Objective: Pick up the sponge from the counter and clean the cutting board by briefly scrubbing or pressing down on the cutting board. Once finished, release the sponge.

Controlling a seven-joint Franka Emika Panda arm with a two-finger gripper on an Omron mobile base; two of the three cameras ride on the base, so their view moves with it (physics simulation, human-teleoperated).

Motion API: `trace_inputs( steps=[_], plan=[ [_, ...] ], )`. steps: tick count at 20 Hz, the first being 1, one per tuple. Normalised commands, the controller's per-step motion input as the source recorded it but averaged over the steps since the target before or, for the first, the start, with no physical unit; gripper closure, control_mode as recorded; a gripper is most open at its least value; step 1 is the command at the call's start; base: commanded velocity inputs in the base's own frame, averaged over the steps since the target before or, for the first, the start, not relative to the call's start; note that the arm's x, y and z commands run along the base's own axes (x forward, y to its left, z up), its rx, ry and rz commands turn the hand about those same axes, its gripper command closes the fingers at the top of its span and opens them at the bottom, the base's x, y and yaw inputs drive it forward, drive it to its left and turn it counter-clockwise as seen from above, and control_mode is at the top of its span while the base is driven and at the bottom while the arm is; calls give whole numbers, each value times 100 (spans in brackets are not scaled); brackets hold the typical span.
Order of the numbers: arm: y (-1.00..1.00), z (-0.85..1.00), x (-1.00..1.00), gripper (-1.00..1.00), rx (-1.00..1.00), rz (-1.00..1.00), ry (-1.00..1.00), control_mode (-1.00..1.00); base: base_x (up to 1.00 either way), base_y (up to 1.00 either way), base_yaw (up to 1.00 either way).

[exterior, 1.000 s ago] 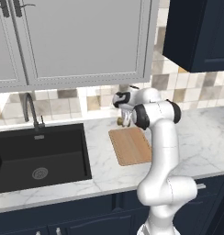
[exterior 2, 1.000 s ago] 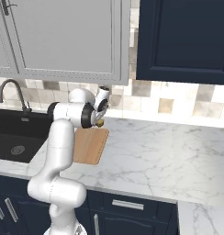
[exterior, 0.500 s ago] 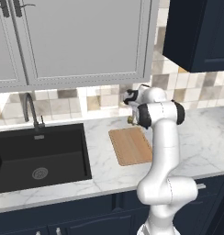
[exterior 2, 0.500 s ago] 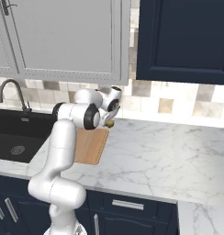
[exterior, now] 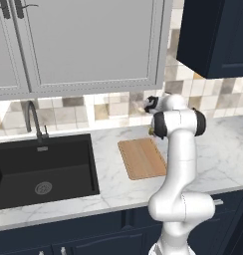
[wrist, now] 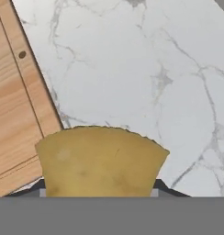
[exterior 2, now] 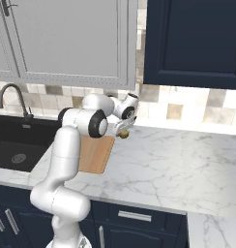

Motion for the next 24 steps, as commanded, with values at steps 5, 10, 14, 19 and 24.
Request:
trace_inputs(
  steps=[5,10,14,19,24],
  plan=[
    [-51,0,-35,100,0,-12,8,-100,0,0,0],
    [-47,0,-37,100,0,-11,12,-100,0,0,0],
    [-34,-12,-40,100,0,-10,13,-100,0,0,0],
    [-10,-33,-54,100,-2,-3,10,-100,0,0,0],
    [0,-47,-65,100,-2,0,4,-100,0,0,0]
  ],
)
